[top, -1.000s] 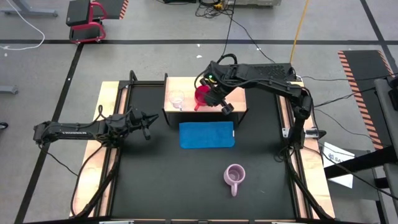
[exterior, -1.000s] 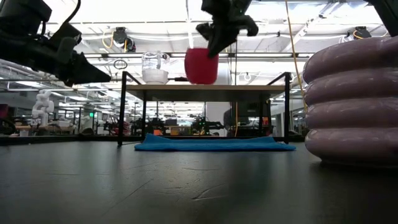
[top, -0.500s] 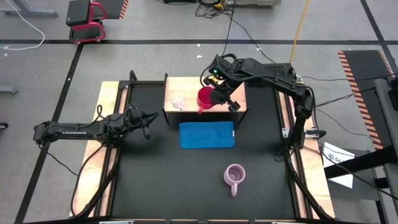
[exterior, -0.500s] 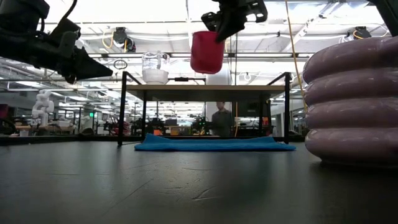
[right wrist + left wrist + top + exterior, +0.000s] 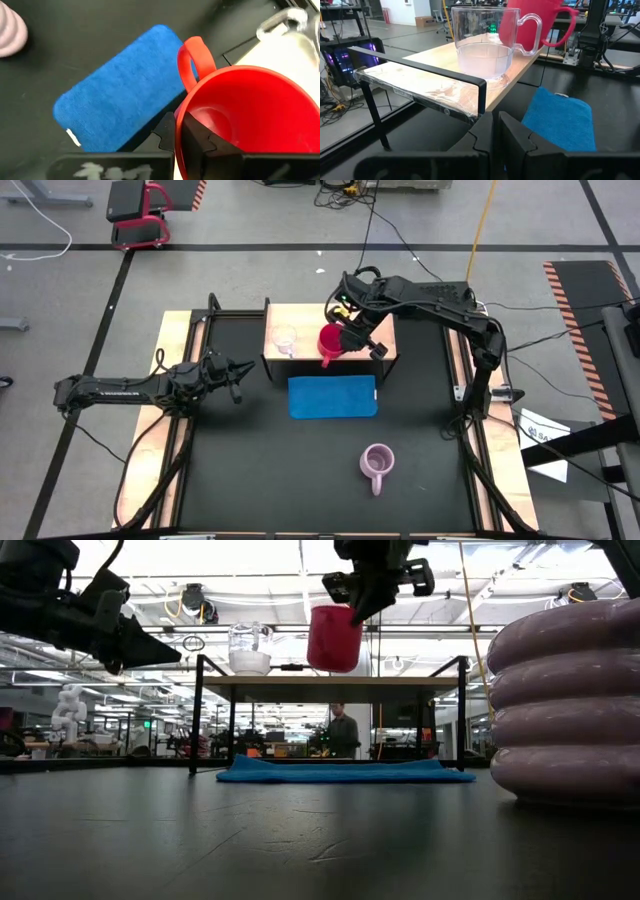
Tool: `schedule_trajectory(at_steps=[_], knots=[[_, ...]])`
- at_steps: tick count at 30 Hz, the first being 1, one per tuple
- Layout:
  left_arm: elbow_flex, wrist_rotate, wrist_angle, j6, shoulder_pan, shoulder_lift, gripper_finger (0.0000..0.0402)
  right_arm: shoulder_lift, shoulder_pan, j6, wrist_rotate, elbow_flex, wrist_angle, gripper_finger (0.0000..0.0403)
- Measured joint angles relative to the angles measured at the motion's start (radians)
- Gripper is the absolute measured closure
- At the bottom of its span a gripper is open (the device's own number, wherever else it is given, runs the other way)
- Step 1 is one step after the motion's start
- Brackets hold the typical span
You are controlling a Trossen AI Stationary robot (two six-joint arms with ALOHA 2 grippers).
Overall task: Stack small to large cups/mugs on shelf
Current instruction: Put the red mug on the shelf
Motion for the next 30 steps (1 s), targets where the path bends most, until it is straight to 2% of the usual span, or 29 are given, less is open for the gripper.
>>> schedule_trajectory(at_steps=[4, 8, 30], knots=[[0.0, 0.0, -0.002, 0.0, 0.0, 0.0, 0.0371, 0.0, -0.01, -0.011, -0.004, 0.0, 0.018, 0.0402], [0.0, 0.0, -0.002, 0.004, 0.0, 0.0, 0.0371, 0.0, -0.015, -0.014, -0.053, 0.0, 0.012, 0.0402], [0.0, 0.003, -0.002, 0.007, 0.0, 0.0, 0.0371, 0.042, -0.014, 0.035, -0.056, 0.001, 0.031, 0.0402]])
